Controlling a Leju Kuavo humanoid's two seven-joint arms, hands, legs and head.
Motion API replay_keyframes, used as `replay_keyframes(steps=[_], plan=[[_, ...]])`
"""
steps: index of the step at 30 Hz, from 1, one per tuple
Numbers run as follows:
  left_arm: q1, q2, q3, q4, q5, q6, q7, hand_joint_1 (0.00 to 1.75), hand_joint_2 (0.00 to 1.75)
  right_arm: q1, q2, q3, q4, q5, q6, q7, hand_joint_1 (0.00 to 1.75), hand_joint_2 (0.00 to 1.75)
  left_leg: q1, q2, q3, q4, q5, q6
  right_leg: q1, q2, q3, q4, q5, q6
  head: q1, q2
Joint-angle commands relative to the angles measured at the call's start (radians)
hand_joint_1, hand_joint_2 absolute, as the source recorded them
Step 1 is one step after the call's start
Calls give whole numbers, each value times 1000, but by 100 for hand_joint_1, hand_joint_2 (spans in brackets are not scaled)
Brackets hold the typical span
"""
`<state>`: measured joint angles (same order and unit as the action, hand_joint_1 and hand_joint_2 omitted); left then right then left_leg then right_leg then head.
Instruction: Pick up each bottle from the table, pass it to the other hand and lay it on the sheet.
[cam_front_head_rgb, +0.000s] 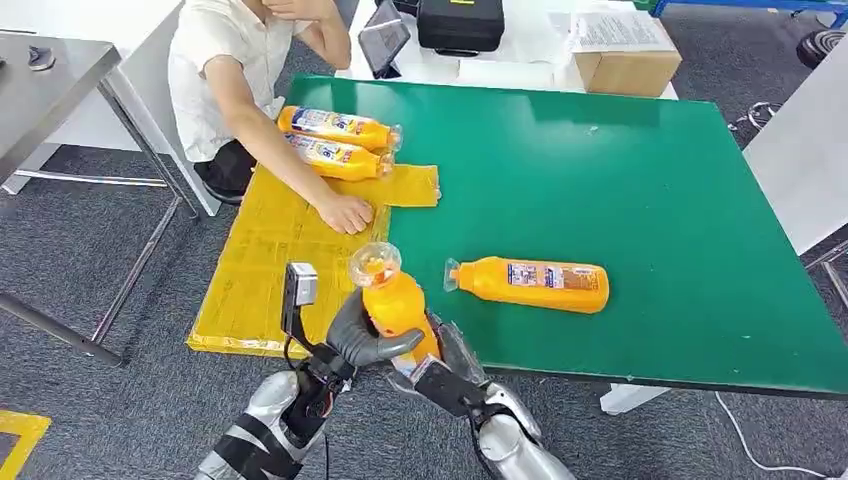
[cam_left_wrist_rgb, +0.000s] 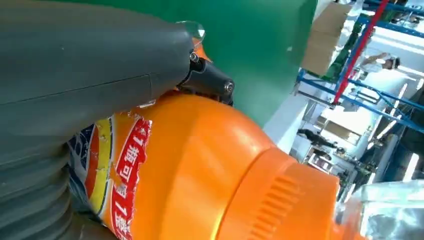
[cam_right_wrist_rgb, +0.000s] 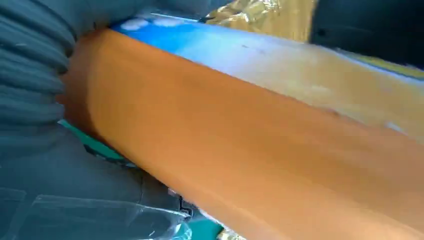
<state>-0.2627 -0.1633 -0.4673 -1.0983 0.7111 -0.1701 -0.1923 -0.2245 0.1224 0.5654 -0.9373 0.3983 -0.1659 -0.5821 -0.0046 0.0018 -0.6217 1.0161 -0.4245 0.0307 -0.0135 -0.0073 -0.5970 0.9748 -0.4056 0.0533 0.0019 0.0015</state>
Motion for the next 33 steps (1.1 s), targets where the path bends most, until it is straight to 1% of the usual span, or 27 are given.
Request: replay_keyframes(steps=[1,2,4,5,6,7,8,9,12,13,14,15,16,17,18,19,20,21,22,23,24,26,28,30,32,33], plan=[[-40,-3,-44,33,1,2,-2,175,175,-30,16,67,41,5,13,-1,0,175,1,0,1,0,0,-1,1,0,1,0,0,-1,0,0],[-40,-3,-43,32,-1,8,-5,175,175,-27,18,64,38,-1,11,-3,0,175,1,0,3,0,-1,-2,1,1,3,0,-1,-2,0,0],[-36,-7,-35,24,3,18,-11,175,175,-17,26,52,31,-21,11,-10,0,175,1,0,1,0,0,-1,1,0,1,0,0,-1,0,0],[-26,-10,-28,7,12,24,-11,175,175,-8,31,50,25,-31,11,-11,0,175,1,-1,4,0,-2,-2,1,0,4,0,-2,-2,0,0],[-19,-11,-27,-6,13,27,-14,175,175,-4,33,50,22,-33,8,-12,0,175,1,-1,4,0,-2,-2,1,0,4,0,-2,-2,0,0],[-5,-12,-25,-33,17,31,-17,175,175,5,37,45,16,-40,-5,-17,0,0,0,0,2,0,-1,-1,0,0,2,0,-1,-1,0,0],[1,-12,-22,-47,20,37,-20,175,175,8,40,43,15,-44,-10,-19,0,0,1,0,5,0,-2,-2,1,1,5,0,-2,-2,0,0],[11,-13,-14,-71,22,62,-23,175,175,13,44,41,10,-50,-18,-21,0,0,1,0,2,0,-1,-1,1,1,2,0,-1,-1,0,0],[11,-12,16,-97,25,126,-33,175,175,27,49,34,-7,-43,-73,-33,0,0,1,0,3,0,-2,-2,1,0,3,1,-2,-2,0,0],[8,-11,34,-100,21,169,-44,175,175,37,50,24,-19,-33,-125,-38,0,0,1,-1,2,0,-1,-2,1,-1,2,0,-2,-1,0,0],[13,-9,62,-116,-3,228,-80,175,175,56,50,5,-41,-29,-189,-42,0,0,1,-1,4,1,-2,-2,1,-1,4,1,-3,-2,0,0],[18,-3,66,-131,-4,230,-80,175,175,62,43,9,-54,-29,-189,-41,0,0,1,-1,3,0,-2,-2,1,0,3,0,-2,-2,0,0],[34,-1,87,-163,-11,256,-95,175,175,97,45,-26,-108,-34,-277,-61,0,0,1,0,4,0,-2,-2,1,0,4,0,-2,-2,0,0],[55,5,104,-204,-25,278,-107,175,175,120,35,-38,-151,-30,-327,-62,0,0,1,0,5,0,-2,-2,1,0,4,0,-2,-2,0,0],[85,17,126,-265,-77,334,-136,175,175,159,26,-74,-231,-4,-457,-77,0,0,1,-1,3,0,-1,-2,1,0,3,0,-2,-2,0,0],[102,29,140,-307,-149,397,-162,175,175,209,55,-194,-318,84,-532,-116,0,0,1,0,2,0,-2,-2,1,0,2,0,-2,-2,0,0],[106,42,138,-327,-224,450,-184,175,175,246,85,-272,-408,151,-532,-116,0,0,1,0,0,0,-1,-1,0,0,0,0,-1,-1,0,0],[97,68,122,-343,-389,551,-217,175,175,302,127,-388,-582,264,-532,-116,0,0,1,0,2,1,-2,-2,1,0,2,1,-3,-2,0,0],[75,92,102,-330,-545,631,-209,175,175,333,161,-480,-748,347,-532,-116,0,0,0,-1,-2,2,-1,-2,0,-1,-2,3,-2,-2,0,0],[58,107,87,-310,-642,671,-203,175,175,341,171,-510,-804,359,-532,-116,0,0,0,-1,-3,2,-1,-1,-1,-1,-3,3,-2,-1,0,0],[23,118,78,-256,-809,742,-188,175,175,345,182,-559,-896,380,-532,-116,0,0,0,-2,-3,2,-1,-2,-1,-1,-3,4,-2,-2,0,0],[-27,121,79,-163,-1013,788,-134,175,175,339,197,-604,-973,394,-532,-116,0,0,-1,-3,-4,1,1,-1,-1,-3,-4,3,-2,-1,-1,0],[-27,121,79,-163,-1013,788,-134,175,175,339,197,-604,-973,394,-532,-116,0,0,0,-7,-2,1,0,-1,0,-6,-1,2,-2,-2,0,0],[-27,121,79,-163,-1013,788,-134,175,175,339,197,-604,-973,394,-532,-116,0,0,0,-8,0,0,0,-1,0,-7,1,1,-2,-2,0,0],[-74,124,78,-80,-1162,817,-82,175,175,323,218,-627,-1036,433,-532,-116,0,0,0,-6,-1,0,0,-1,-1,-5,-1,1,-1,-1,0,0],[-112,126,80,-16,-1295,816,-19,175,175,311,227,-644,-1076,456,-532,-116,0,0,0,-6,1,0,-1,-2,0,-5,1,2,-2,-2,0,0]])
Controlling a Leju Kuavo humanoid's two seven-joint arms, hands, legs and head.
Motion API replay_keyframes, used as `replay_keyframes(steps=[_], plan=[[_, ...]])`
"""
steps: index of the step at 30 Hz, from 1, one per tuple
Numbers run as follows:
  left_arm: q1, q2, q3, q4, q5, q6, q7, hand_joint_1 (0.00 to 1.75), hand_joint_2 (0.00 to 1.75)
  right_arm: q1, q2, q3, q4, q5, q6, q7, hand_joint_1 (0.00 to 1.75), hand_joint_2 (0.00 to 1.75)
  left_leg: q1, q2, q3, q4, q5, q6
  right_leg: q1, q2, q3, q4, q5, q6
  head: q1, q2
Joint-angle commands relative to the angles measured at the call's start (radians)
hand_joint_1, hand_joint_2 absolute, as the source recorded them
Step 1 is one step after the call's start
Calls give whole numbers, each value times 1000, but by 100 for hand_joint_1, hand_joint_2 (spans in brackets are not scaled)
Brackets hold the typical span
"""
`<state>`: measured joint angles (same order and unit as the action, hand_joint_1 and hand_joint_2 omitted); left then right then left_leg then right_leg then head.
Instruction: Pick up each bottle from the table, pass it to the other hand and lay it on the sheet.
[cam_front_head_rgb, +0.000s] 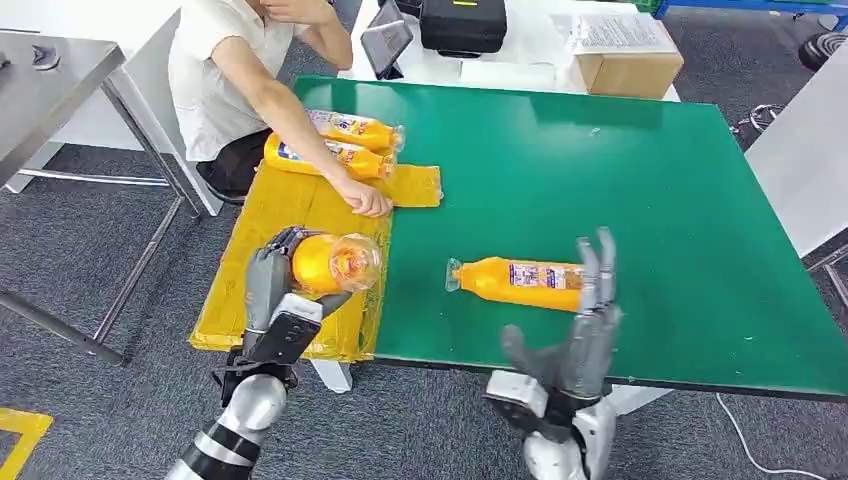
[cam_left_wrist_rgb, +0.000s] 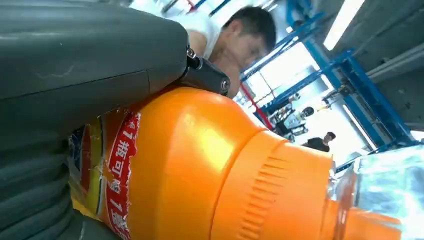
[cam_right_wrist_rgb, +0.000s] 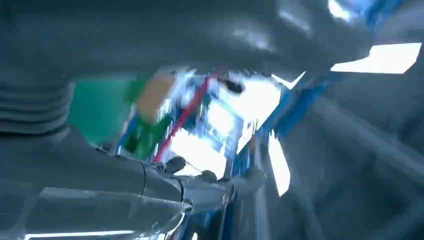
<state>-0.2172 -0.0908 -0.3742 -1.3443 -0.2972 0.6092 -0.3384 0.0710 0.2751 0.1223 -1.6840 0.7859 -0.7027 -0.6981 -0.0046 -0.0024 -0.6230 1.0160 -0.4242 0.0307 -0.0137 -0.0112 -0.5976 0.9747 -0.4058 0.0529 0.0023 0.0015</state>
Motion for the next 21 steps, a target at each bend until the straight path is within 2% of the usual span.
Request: replay_keyframes(steps=[1,6,7,8,10,12,13,15,17,21], plan=[[-175,52,-7,258,-319,19,145,175,175,11,74,-210,-339,74,5,0,0,0,-1,-2,1,0,0,-2,-1,-2,0,2,-1,-1,0,0],[-241,43,-3,421,-518,-67,234,175,175,9,74,-187,-274,-11,5,0,0,0,0,0,4,-1,1,-1,1,-1,4,-1,0,-1,0,0],[-248,36,0,440,-511,-88,241,175,175,-10,74,-182,-243,-22,5,0,0,0,1,1,5,-1,0,-2,1,0,5,-1,-1,-2,0,0],[-253,16,25,463,-443,-175,220,175,175,4,74,-157,-238,-28,5,0,0,0,0,2,5,-2,1,-1,1,2,5,-1,0,-1,0,0],[-278,6,33,514,-397,-275,206,175,175,2,72,-138,-216,23,5,0,0,0,1,2,5,-1,0,-2,1,1,5,0,-1,-2,-1,0],[-278,6,33,514,-397,-275,206,175,175,2,72,-138,-216,23,5,0,0,0,1,2,5,-1,0,-2,1,0,5,0,-1,-2,0,0],[-306,8,21,568,-318,-357,194,175,175,6,73,-112,-180,-6,5,0,0,0,1,2,7,-1,-1,-3,1,1,6,-1,-1,-2,-1,0],[-318,1,33,595,-291,-389,189,175,175,0,58,-109,-156,-23,5,0,0,0,1,3,6,0,0,-2,1,1,5,0,-1,-2,0,0],[-374,-1,58,695,-252,-492,159,175,175,-18,32,-62,-94,-50,5,0,0,0,1,3,6,-2,0,-2,1,1,6,-1,0,-2,0,0],[-385,-4,70,715,-220,-532,149,175,175,-23,29,-46,-79,-52,5,0,0,0,1,5,6,-1,0,-2,1,3,6,-1,0,-2,0,0]])
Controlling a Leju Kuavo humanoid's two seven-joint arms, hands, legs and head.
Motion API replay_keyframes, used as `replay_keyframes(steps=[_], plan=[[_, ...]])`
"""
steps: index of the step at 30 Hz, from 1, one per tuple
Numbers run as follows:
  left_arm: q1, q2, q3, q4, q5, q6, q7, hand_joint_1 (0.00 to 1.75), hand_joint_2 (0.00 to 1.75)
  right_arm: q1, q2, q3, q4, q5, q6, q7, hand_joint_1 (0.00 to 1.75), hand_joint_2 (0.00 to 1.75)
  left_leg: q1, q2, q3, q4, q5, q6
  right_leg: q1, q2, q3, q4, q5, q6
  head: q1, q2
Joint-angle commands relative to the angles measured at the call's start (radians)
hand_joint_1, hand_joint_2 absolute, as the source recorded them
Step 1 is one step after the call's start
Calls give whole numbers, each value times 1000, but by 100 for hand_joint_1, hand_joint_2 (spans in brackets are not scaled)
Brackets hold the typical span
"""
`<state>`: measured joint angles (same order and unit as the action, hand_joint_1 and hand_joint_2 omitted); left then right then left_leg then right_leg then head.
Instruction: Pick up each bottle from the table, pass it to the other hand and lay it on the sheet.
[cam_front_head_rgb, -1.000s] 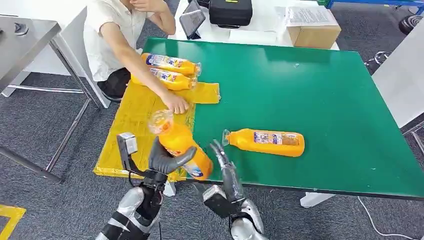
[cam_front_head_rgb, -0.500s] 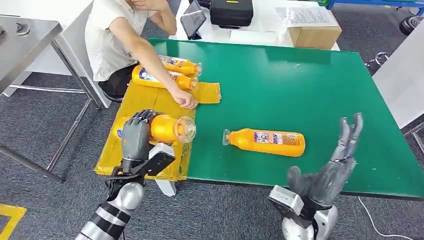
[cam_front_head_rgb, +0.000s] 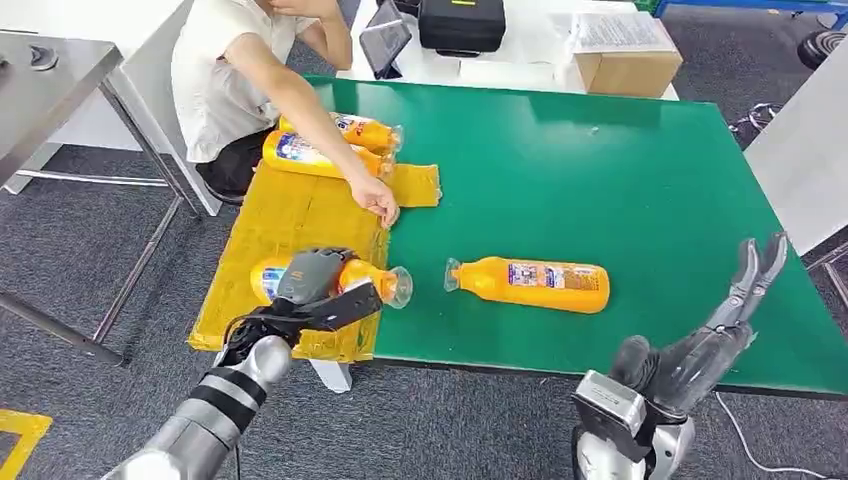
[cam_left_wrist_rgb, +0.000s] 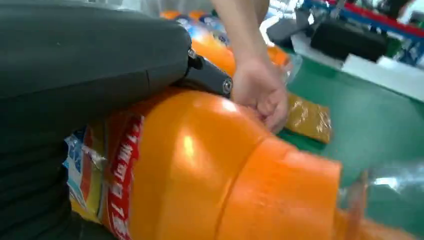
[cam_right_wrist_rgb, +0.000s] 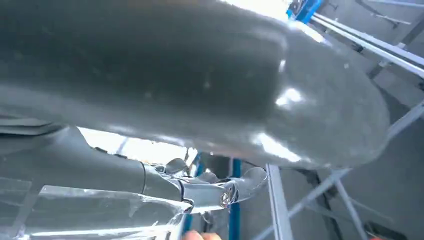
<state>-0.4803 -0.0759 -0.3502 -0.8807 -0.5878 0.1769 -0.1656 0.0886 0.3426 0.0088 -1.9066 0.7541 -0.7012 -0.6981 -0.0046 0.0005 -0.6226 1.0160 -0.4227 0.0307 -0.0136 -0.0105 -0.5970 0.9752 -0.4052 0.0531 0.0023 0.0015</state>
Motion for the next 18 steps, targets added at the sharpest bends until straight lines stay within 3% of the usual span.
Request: replay_keyframes(steps=[1,2,3,4,18], plan=[[-129,-18,43,262,83,-124,-29,124,175,-41,-44,81,155,-22,3,0,0,0,1,1,5,-1,0,-2,1,2,4,-1,0,-2,-1,0],[-132,-20,45,270,103,-143,-35,42,175,-42,-50,93,171,-21,3,0,0,0,1,0,5,-1,0,-1,1,1,4,-1,0,-1,0,0],[-134,-21,49,274,117,-156,-38,42,175,-44,-53,100,182,-21,3,0,0,0,1,1,6,-2,-1,-2,1,2,6,-2,0,-2,0,0],[-135,-21,49,275,119,-158,-39,2,175,-45,-52,101,185,-22,3,0,0,0,1,1,7,-2,0,-2,1,2,6,-2,0,-2,0,0],[-106,-43,48,329,231,-212,-87,0,175,-45,-66,79,286,-19,3,0,0,0,0,1,11,-3,-1,-2,0,3,10,-2,0,-2,0,0]])
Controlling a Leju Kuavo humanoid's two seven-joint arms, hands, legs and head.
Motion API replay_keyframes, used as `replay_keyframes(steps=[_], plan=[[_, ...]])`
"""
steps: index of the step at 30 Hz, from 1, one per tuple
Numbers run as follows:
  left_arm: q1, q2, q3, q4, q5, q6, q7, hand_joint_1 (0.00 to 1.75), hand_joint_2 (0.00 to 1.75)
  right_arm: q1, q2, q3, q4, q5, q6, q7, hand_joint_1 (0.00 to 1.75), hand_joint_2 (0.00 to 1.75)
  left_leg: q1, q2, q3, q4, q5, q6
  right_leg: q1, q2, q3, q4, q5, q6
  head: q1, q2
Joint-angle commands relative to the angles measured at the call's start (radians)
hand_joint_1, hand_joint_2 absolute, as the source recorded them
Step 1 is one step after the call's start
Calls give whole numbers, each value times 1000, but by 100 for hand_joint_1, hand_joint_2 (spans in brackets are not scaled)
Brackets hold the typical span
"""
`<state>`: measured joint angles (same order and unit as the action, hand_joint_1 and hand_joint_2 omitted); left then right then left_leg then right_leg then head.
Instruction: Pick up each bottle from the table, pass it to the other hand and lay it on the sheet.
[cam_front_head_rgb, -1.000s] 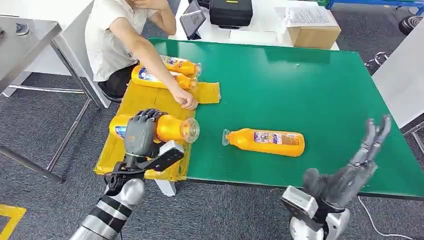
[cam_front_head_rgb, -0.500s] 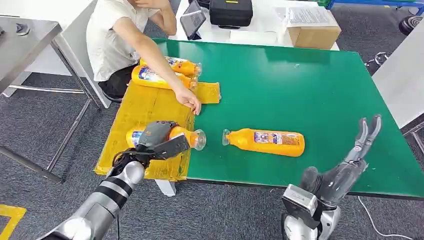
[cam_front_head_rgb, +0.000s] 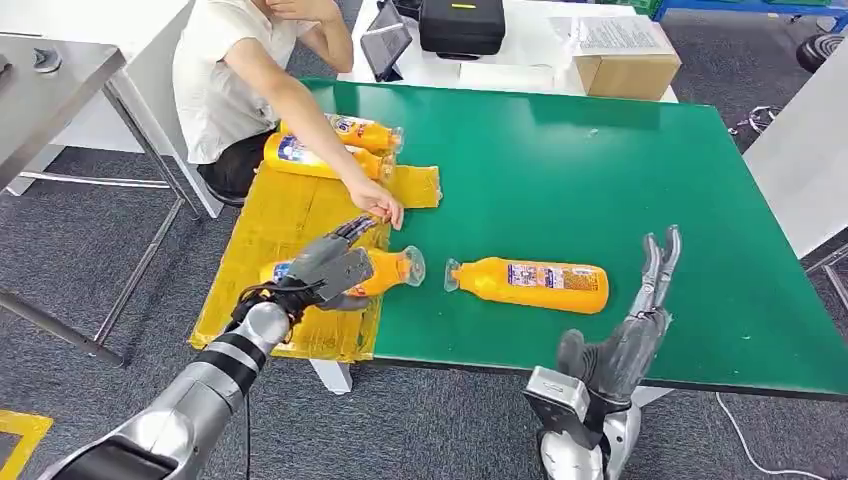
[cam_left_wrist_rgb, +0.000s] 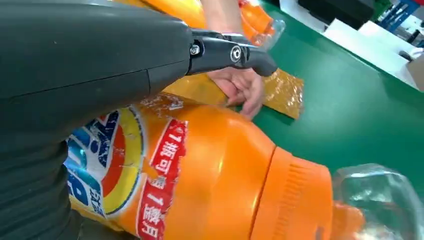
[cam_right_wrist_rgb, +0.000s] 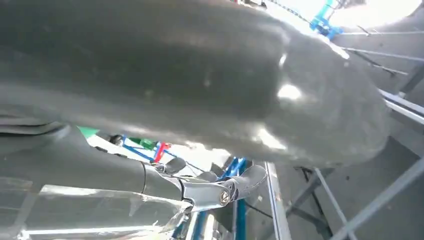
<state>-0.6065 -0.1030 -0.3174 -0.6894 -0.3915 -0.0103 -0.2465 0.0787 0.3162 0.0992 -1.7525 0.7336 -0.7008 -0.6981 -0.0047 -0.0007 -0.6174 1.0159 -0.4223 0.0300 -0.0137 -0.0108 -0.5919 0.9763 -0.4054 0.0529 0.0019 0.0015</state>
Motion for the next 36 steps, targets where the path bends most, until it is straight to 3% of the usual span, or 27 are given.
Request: replay_keyframes(steps=[1,13,14,24,28,31,36], plan=[[21,-16,15,137,35,-25,-6,0,175,-35,-39,-12,132,2,3,0,0,0,1,2,5,-2,-1,-1,0,3,4,-2,0,-1,0,0],[24,-20,11,141,47,-23,-13,0,175,-36,-40,-18,145,-5,3,0,0,0,1,2,4,-2,-1,-2,1,3,3,-2,-1,-2,0,0],[24,-20,11,141,47,-23,-13,0,175,-36,-40,-18,145,-5,3,0,0,175,1,2,4,-2,-1,-2,1,3,3,-2,0,-2,0,0],[24,-33,-20,144,50,9,-37,0,175,-39,-44,-12,170,-8,3,0,0,175,1,1,3,-1,-1,-2,1,2,2,-1,-1,-2,0,0],[39,-43,-41,94,26,105,-80,0,175,-31,-43,-18,159,11,3,0,0,175,1,0,3,-1,-1,-2,1,1,2,-1,-1,-2,0,0],[133,-96,18,-136,137,188,-194,0,175,-11,-39,-25,127,23,3,0,0,175,1,-1,2,-1,-1,-2,1,0,2,-1,-1,-2,0,0],[235,-111,5,-397,285,135,-186,0,175,-9,-35,-30,124,24,3,0,0,175,1,-1,0,0,-2,-2,0,1,0,0,-2,-2,0,0]])
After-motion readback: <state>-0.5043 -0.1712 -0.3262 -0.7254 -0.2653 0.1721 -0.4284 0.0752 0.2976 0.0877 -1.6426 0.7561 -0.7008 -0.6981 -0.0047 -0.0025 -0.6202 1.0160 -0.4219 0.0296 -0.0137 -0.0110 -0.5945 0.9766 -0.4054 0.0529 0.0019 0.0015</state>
